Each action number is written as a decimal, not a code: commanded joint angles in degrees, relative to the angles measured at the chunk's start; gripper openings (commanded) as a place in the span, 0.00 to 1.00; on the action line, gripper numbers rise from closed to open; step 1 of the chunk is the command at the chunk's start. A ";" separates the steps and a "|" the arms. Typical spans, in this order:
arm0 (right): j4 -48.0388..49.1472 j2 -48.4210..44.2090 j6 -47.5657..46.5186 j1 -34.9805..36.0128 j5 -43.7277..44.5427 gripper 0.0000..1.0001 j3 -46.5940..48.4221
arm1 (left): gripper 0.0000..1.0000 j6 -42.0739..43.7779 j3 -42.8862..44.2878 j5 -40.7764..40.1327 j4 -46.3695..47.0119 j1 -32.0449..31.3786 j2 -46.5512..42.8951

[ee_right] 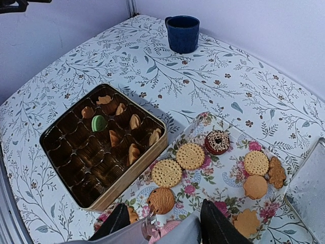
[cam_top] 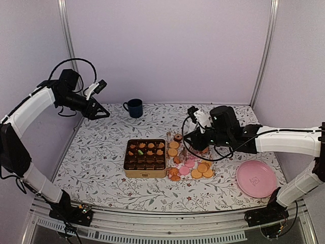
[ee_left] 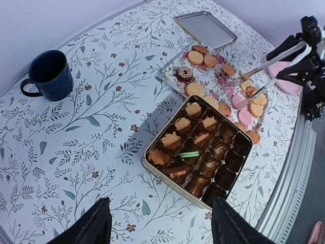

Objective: Pack the cookies
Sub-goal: Pick up the fake cookies from the plate.

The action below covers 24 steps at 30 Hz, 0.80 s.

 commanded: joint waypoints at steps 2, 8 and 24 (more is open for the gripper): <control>0.13 -0.68 0.21 1.95 4.72 0.46 0.91 | 0.67 0.70 -0.45 0.47 1.89 0.52 -1.81; 1.45 0.18 3.13 3.61 8.39 0.44 -0.58 | 0.67 0.66 -0.94 0.72 2.24 0.47 -2.49; 0.24 2.13 12.77 9.56 23.23 0.45 -2.43 | 0.67 1.26 -3.11 0.22 3.11 0.49 -3.88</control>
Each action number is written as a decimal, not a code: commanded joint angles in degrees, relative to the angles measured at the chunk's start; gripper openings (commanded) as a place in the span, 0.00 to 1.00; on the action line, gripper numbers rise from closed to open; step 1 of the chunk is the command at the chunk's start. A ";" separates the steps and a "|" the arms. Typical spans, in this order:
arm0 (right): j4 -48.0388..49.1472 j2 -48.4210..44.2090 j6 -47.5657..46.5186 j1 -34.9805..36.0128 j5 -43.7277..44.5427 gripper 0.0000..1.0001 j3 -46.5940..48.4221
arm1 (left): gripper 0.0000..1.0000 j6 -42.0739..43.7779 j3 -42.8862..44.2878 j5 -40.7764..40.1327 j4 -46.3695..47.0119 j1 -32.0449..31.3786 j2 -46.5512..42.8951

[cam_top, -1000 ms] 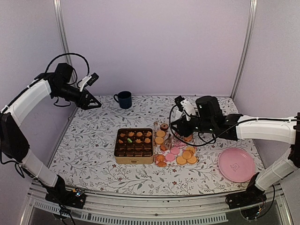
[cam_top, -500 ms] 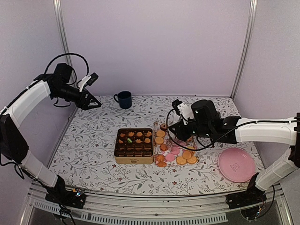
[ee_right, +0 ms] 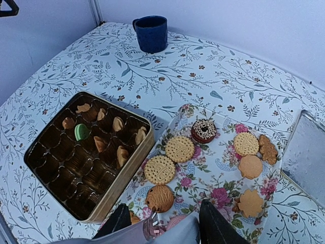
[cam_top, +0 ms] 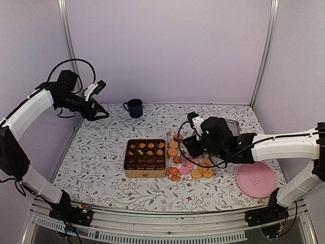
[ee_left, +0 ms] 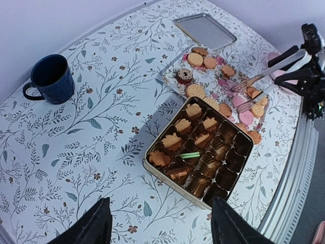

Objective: Pack the cookies
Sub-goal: Pick up the fake cookies from the plate.

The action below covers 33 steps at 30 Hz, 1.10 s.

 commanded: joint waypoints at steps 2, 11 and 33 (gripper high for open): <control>-1.94 0.56 3.81 1.48 8.02 0.45 -0.71 | 0.67 1.00 -1.17 0.34 1.13 0.49 -2.03; -3.15 -1.24 6.73 1.50 10.42 0.45 -2.30 | 0.66 0.72 -1.31 1.04 1.37 0.44 -2.09; -12.09 -3.71 15.65 5.62 7.38 0.48 -2.42 | 0.66 1.08 -0.98 2.27 1.43 0.45 -2.57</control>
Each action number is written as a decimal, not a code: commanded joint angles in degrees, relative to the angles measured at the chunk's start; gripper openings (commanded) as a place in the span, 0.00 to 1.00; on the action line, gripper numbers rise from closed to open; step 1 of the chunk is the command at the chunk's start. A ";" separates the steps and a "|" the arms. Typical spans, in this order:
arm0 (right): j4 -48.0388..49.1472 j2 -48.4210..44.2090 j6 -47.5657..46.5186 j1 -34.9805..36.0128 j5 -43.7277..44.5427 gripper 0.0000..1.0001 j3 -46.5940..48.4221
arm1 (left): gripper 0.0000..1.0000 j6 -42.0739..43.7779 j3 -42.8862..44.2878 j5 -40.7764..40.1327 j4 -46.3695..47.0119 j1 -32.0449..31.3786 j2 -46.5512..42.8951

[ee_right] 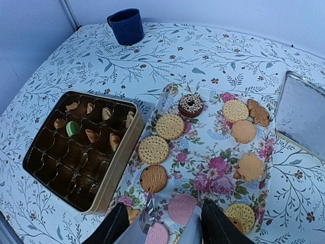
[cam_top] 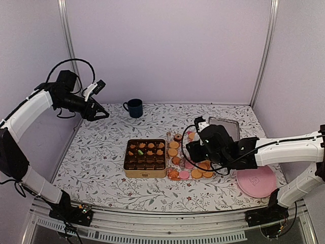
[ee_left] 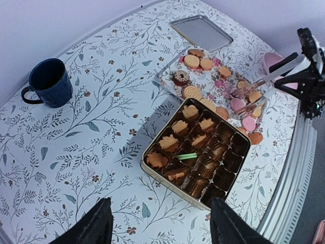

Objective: Pack the cookies
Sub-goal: Pick up the fake cookies from the plate.

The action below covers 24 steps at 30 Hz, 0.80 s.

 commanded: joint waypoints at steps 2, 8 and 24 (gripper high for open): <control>-8.72 -1.89 2.62 1.47 -0.25 0.48 -0.12 | 0.66 0.66 -0.09 1.68 1.04 0.49 -1.60; -12.57 -1.67 2.28 1.57 1.64 0.48 1.73 | 0.65 0.43 0.17 2.28 1.05 0.44 -1.80; -15.02 1.28 1.10 1.77 1.05 0.38 5.63 | 0.65 0.35 1.04 2.37 1.04 0.48 -1.38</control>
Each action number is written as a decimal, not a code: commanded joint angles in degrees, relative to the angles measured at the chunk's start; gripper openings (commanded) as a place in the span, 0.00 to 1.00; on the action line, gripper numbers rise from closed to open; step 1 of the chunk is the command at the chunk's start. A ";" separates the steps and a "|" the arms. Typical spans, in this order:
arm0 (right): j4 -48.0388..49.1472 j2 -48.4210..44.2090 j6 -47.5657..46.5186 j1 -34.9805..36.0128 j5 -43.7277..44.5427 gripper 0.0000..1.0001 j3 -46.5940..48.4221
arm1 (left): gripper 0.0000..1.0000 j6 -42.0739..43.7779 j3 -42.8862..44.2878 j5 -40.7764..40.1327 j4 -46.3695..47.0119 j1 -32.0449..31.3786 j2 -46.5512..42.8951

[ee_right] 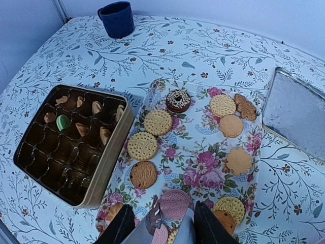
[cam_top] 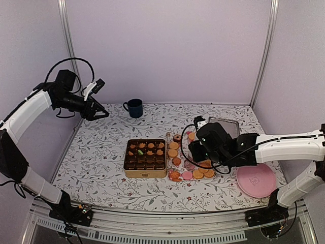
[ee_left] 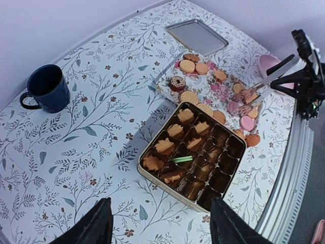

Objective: Pack the cookies
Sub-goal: Pick up the fake cookies from the plate, then place the fake cookies in the empty pocket of the box.

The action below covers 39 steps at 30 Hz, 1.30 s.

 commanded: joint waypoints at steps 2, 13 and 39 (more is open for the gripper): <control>-5.32 1.17 -0.62 0.85 -0.62 0.37 1.64 | 0.66 0.37 1.14 0.89 1.00 0.49 -0.51; -3.26 0.46 -5.92 0.85 1.93 0.30 5.98 | 0.65 0.48 0.88 -0.13 1.00 0.42 -0.56; 15.80 24.14 -20.19 5.26 -21.10 0.30 34.17 | 0.64 0.87 -6.07 -1.76 4.18 5.60 0.42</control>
